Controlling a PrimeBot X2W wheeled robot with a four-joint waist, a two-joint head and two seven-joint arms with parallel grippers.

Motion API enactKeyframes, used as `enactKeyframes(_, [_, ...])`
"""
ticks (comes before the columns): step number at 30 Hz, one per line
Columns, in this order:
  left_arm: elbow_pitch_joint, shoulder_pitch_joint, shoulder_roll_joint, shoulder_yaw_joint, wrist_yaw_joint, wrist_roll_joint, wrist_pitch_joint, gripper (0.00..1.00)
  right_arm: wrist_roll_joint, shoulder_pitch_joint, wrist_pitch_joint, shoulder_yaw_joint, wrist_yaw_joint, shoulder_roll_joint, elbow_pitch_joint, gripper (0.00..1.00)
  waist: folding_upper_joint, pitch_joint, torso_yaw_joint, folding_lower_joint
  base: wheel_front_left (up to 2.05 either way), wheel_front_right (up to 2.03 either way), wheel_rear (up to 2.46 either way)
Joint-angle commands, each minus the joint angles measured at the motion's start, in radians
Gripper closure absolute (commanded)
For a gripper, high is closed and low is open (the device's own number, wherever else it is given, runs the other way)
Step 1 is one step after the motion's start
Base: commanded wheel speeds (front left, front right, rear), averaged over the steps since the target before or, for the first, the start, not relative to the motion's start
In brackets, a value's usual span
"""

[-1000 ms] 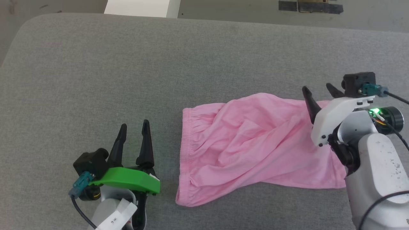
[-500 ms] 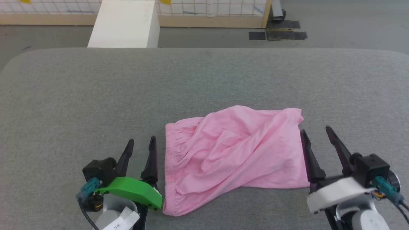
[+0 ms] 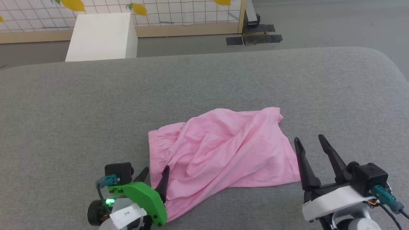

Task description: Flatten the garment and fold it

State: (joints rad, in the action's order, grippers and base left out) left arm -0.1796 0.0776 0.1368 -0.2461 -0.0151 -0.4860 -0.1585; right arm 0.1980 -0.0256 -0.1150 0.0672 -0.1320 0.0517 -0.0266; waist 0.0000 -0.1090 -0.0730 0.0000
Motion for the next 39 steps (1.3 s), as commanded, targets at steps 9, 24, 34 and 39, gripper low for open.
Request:
enactKeyframes(9, [0.029,-0.004,0.021,-0.018,0.014,-0.032,-0.041,1.00,0.023,0.006,-0.014,0.012,0.001,-0.001,-0.003,0.00,0.0000,-0.014,-0.007,0.0000,0.00,0.00,0.00])
enactKeyframes(24, [0.065,0.183,0.043,0.015,0.041,-0.041,-0.013,1.00,0.032,0.026,-0.019,0.025,0.001,-0.001,-0.020,0.00,0.0000,-0.051,-0.026,0.0000,0.00,0.00,0.00])
enactKeyframes(34, [-0.236,0.535,0.092,0.106,0.017,-0.016,0.076,1.00,0.042,0.089,-0.025,0.068,0.001,-0.001,-0.030,0.00,0.0000,-0.170,-0.093,0.0000,0.00,0.00,0.00])
enactKeyframes(39, [-0.386,0.632,0.130,0.126,0.004,0.000,0.100,1.00,0.051,0.115,-0.037,0.082,0.001,-0.001,-0.018,0.00,0.0000,-0.209,-0.124,0.0000,0.00,0.00,0.00])
